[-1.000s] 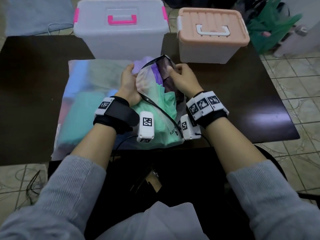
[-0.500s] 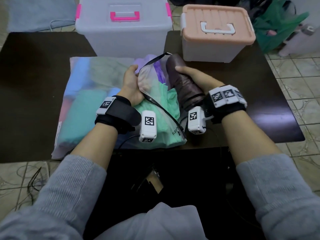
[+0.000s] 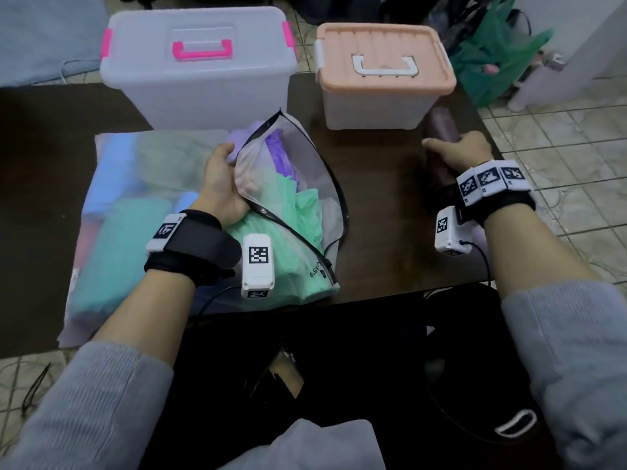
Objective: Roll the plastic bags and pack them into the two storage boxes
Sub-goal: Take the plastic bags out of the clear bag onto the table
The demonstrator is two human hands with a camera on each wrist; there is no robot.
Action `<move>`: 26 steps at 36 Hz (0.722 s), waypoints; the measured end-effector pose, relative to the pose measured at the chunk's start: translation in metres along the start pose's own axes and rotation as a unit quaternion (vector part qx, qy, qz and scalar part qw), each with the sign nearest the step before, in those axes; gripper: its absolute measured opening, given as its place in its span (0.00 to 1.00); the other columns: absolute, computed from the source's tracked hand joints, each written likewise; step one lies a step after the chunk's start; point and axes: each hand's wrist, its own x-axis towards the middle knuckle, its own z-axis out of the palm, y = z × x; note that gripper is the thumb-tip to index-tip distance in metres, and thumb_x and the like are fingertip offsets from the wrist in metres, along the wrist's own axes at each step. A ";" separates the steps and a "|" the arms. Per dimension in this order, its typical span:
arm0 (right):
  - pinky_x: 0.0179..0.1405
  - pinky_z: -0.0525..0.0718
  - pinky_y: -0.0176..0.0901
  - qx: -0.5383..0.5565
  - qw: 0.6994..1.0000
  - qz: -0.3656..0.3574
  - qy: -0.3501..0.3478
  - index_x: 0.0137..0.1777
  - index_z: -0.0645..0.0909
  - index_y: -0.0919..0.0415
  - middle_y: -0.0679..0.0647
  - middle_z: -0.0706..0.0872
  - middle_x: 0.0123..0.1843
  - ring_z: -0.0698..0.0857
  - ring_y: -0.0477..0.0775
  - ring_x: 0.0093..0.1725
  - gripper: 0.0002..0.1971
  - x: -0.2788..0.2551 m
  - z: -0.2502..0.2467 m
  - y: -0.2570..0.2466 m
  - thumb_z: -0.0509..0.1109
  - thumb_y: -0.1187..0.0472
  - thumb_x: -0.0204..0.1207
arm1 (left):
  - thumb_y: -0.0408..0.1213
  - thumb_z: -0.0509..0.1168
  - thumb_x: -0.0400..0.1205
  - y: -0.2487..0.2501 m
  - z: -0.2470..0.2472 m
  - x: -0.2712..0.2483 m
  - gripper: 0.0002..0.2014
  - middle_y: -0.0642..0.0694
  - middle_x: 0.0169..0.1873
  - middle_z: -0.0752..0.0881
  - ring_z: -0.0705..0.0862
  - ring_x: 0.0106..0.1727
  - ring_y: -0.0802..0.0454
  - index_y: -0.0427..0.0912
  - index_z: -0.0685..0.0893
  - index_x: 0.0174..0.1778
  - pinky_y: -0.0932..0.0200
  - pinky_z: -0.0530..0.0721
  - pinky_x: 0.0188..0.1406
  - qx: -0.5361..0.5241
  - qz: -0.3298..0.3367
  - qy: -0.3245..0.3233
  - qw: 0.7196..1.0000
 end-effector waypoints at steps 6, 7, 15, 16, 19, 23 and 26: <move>0.60 0.75 0.51 -0.065 0.997 0.009 -0.030 0.70 0.72 0.70 0.68 0.78 0.69 0.77 0.69 0.67 0.34 0.014 0.003 0.013 0.68 0.41 0.76 | 0.44 0.47 0.86 0.000 0.002 -0.004 0.21 0.40 0.48 0.89 0.90 0.47 0.46 0.36 0.83 0.56 0.55 0.86 0.50 -0.013 -0.004 -0.014 1.000; 0.64 0.73 0.53 -0.087 0.996 0.013 -0.021 0.71 0.72 0.70 0.69 0.76 0.70 0.75 0.70 0.69 0.34 0.015 0.003 0.013 0.66 0.41 0.77 | 0.44 0.47 0.86 0.000 0.003 -0.004 0.21 0.40 0.48 0.89 0.90 0.47 0.46 0.36 0.82 0.57 0.55 0.86 0.49 -0.014 -0.004 -0.015 1.000; 0.76 0.53 0.68 -0.246 0.967 -0.053 -0.034 0.82 0.50 0.44 0.56 0.44 0.85 0.49 0.67 0.81 0.30 -0.005 0.022 0.019 0.58 0.49 0.83 | 0.45 0.49 0.86 0.000 0.006 -0.009 0.21 0.40 0.43 0.90 0.90 0.41 0.47 0.35 0.82 0.55 0.58 0.88 0.36 -0.005 -0.007 0.001 1.000; 0.77 0.52 0.69 -0.271 0.960 -0.051 -0.041 0.82 0.50 0.44 0.54 0.40 0.85 0.47 0.67 0.82 0.30 -0.005 0.025 0.023 0.58 0.53 0.84 | 0.45 0.49 0.86 0.000 0.006 -0.009 0.21 0.40 0.43 0.90 0.90 0.41 0.47 0.35 0.82 0.55 0.58 0.88 0.36 -0.001 -0.006 0.003 1.000; 0.77 0.53 0.69 -0.289 0.956 -0.058 -0.004 0.83 0.49 0.42 0.52 0.38 0.85 0.47 0.66 0.82 0.34 -0.003 0.031 0.038 0.57 0.65 0.82 | 0.45 0.49 0.86 -0.001 0.007 -0.010 0.21 0.41 0.43 0.90 0.90 0.41 0.47 0.35 0.82 0.55 0.57 0.89 0.36 0.006 -0.003 0.007 1.000; 0.76 0.54 0.69 -0.291 0.953 -0.077 0.026 0.82 0.49 0.41 0.52 0.40 0.85 0.48 0.65 0.82 0.35 0.003 0.027 0.048 0.56 0.69 0.81 | 0.45 0.49 0.86 -0.001 0.007 -0.010 0.21 0.41 0.44 0.90 0.90 0.42 0.47 0.36 0.82 0.56 0.58 0.88 0.36 0.008 -0.003 0.003 1.000; 0.76 0.54 0.69 -0.294 0.952 -0.083 0.025 0.82 0.49 0.40 0.52 0.40 0.85 0.48 0.65 0.82 0.37 0.007 0.023 0.050 0.55 0.71 0.80 | 0.45 0.49 0.86 0.000 0.007 -0.011 0.20 0.41 0.44 0.90 0.90 0.42 0.48 0.36 0.82 0.55 0.58 0.88 0.35 0.009 -0.006 0.000 1.000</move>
